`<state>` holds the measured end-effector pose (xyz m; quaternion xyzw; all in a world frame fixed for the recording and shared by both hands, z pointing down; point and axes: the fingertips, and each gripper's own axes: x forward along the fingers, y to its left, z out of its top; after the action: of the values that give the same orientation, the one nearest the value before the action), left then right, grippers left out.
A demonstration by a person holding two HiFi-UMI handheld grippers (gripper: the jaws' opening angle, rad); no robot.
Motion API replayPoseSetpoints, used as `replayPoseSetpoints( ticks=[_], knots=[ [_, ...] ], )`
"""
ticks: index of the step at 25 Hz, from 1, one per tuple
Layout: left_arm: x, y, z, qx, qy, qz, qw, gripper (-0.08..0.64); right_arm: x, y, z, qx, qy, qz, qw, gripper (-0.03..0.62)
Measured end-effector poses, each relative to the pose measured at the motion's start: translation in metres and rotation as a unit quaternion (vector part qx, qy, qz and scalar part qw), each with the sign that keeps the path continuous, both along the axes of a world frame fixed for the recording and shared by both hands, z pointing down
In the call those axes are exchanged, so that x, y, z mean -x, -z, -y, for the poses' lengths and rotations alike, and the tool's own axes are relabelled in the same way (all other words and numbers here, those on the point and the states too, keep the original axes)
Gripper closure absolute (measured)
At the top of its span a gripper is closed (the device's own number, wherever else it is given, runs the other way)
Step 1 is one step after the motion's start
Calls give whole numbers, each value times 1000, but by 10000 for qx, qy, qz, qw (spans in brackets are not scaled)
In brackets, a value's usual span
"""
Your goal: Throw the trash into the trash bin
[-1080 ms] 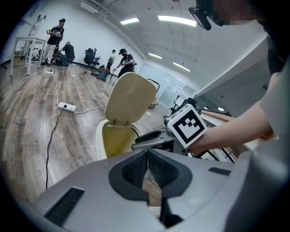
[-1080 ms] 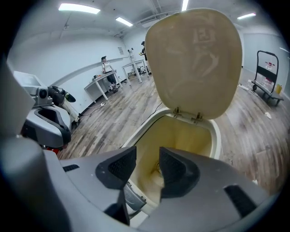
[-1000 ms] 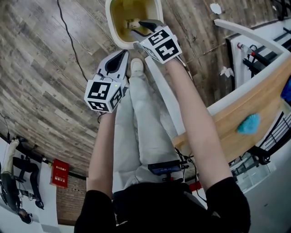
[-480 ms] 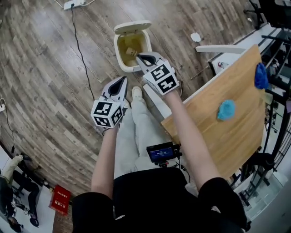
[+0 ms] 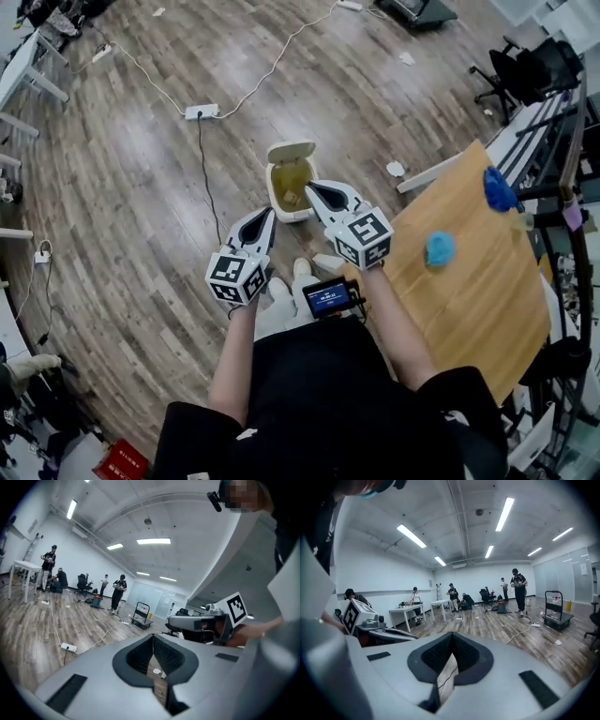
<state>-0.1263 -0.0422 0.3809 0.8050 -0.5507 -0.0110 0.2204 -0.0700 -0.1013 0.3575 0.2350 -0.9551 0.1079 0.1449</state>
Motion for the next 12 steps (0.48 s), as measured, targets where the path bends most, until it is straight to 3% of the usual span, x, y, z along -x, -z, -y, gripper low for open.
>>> replayPoseSetpoints(
  ticks=[6, 12],
  knots=[
    [5, 85, -13, -833, -135, 580, 9947, 551, -5, 85, -34, -632, 106, 726, 9953, 595],
    [0, 126, -30, -1287, -226, 802, 9882, 551, -3, 123, -62, -1199, 259, 970, 9877, 595]
  ],
)
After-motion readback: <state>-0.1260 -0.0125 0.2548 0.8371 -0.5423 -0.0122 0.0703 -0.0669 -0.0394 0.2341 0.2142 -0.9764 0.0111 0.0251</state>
